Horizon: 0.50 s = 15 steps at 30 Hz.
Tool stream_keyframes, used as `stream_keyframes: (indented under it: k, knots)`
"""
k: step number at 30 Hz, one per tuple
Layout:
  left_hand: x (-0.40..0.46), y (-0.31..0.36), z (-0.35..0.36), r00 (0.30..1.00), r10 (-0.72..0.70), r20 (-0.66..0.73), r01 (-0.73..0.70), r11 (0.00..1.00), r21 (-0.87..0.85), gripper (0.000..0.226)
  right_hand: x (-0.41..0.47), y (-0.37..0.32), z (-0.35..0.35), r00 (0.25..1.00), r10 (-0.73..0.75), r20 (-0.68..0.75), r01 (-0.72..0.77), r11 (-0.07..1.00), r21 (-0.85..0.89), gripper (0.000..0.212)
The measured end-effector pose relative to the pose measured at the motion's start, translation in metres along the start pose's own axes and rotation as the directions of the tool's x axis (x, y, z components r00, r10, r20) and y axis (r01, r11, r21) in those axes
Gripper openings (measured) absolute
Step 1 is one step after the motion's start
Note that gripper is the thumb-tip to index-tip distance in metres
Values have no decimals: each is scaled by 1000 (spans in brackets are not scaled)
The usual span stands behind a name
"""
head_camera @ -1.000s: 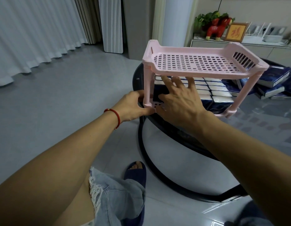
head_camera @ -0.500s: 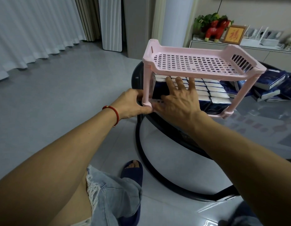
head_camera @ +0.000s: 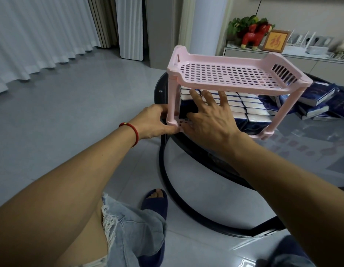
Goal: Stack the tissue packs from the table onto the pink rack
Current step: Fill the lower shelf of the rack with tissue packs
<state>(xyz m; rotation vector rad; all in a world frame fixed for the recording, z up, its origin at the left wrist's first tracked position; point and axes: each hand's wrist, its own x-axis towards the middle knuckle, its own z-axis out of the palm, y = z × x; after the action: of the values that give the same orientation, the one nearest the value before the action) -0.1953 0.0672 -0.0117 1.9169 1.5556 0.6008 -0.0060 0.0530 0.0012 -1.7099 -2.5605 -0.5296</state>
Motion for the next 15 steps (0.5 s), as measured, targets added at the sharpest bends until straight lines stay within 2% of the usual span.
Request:
stream_keyframes:
  k: [5,7,9,11,12,13,15]
  knots:
    - [-3,5,-5,1000,20,18,-20,999,40,71,-12,4,2,988,-81,-128,86,996,35,51]
    - [-8,12,-14,999,9,45,-17,985,169,80,-25,7,0,968,-139,-208,145,989,13,48]
    - [-17,21,-24,997,-77,5,71,937,341,79,-46,14,-4,939,-206,-276,209,978,-18,41]
    - [-31,29,-31,988,-132,-82,155,844,514,56,-75,28,-8,905,-254,-341,267,964,-10,35]
    - [-40,34,-30,987,-108,-118,156,816,557,39,-90,39,-8,895,-264,-359,283,959,0,31]
    - [-47,40,-27,989,-60,-136,126,823,554,26,-106,52,-8,893,-266,-364,288,958,8,28]
    - [-60,59,-10,993,56,-100,-6,898,440,15,-134,86,-3,910,-239,-338,263,965,24,27]
